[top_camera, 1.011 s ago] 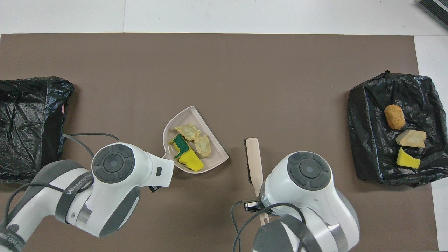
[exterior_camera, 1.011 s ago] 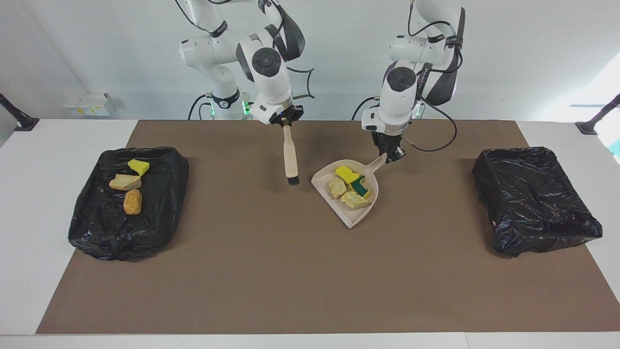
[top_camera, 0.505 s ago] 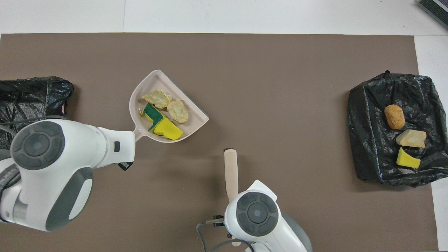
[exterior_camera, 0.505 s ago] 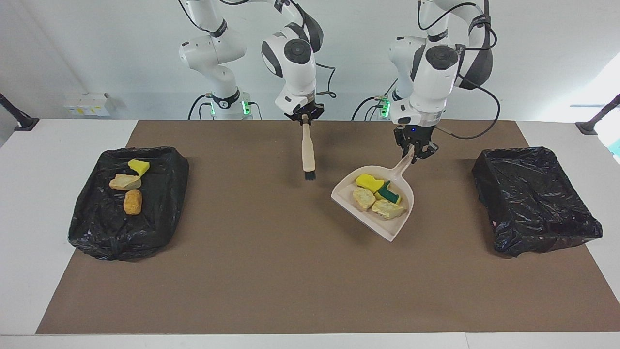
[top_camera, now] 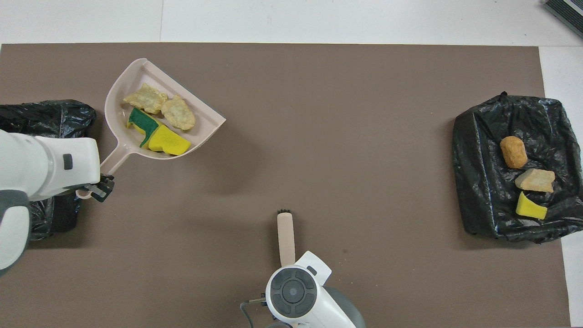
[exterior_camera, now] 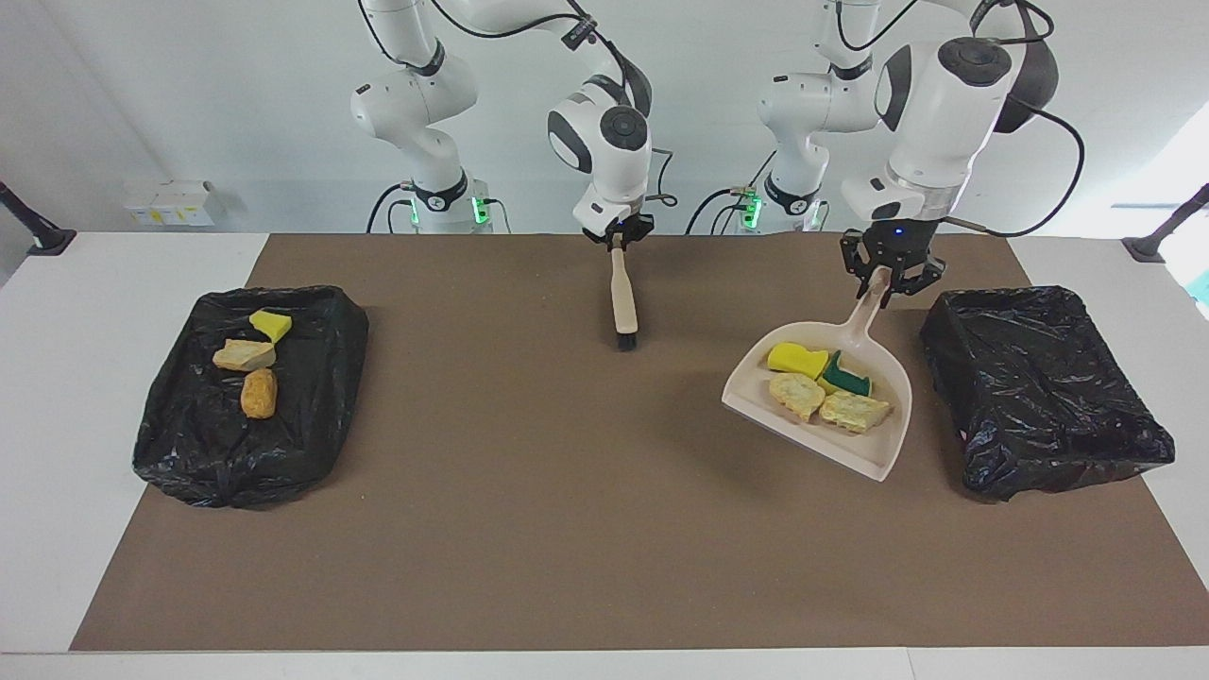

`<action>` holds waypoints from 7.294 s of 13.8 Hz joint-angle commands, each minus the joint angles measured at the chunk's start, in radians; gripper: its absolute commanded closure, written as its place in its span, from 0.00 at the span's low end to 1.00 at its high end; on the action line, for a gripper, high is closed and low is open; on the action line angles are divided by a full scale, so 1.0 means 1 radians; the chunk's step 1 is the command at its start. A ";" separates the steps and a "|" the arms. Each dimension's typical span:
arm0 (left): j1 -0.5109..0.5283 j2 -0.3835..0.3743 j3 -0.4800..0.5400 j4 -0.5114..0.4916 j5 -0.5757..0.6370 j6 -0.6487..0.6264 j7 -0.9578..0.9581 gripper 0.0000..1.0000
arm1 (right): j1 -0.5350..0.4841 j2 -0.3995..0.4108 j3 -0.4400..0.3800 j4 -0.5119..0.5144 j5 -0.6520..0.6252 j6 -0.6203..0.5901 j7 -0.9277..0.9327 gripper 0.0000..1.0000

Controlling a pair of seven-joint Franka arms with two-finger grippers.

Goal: Sweep and dump trash in bin
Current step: 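Carry the dustpan to the black bag nearest the left gripper, then tip the dustpan over the bag to dump the trash with the left gripper, then lift the empty dustpan out of the bag with the left gripper, then lower the dustpan onto the mat beside the brush with the left gripper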

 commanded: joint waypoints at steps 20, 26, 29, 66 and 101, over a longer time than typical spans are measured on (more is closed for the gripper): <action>0.552 0.142 0.112 0.262 0.095 -0.054 0.712 1.00 | -0.495 -0.032 -0.019 0.642 -0.202 -0.752 -0.633 0.00; 0.608 0.174 0.125 0.258 0.150 0.021 0.767 1.00 | -0.674 -0.029 -0.019 0.704 -0.295 -0.752 -0.876 0.00; 0.597 0.174 0.125 0.252 0.242 0.030 0.766 1.00 | -0.740 -0.018 -0.021 0.733 -0.297 -0.720 -0.867 0.00; 0.040 0.200 0.119 0.229 1.246 -0.267 0.758 1.00 | -0.612 -0.101 -0.309 0.670 -0.205 -0.605 -0.613 0.00; -0.519 0.388 0.093 0.333 -0.127 0.007 -0.743 1.00 | -0.612 -0.101 -0.309 0.670 -0.205 -0.605 -0.613 0.00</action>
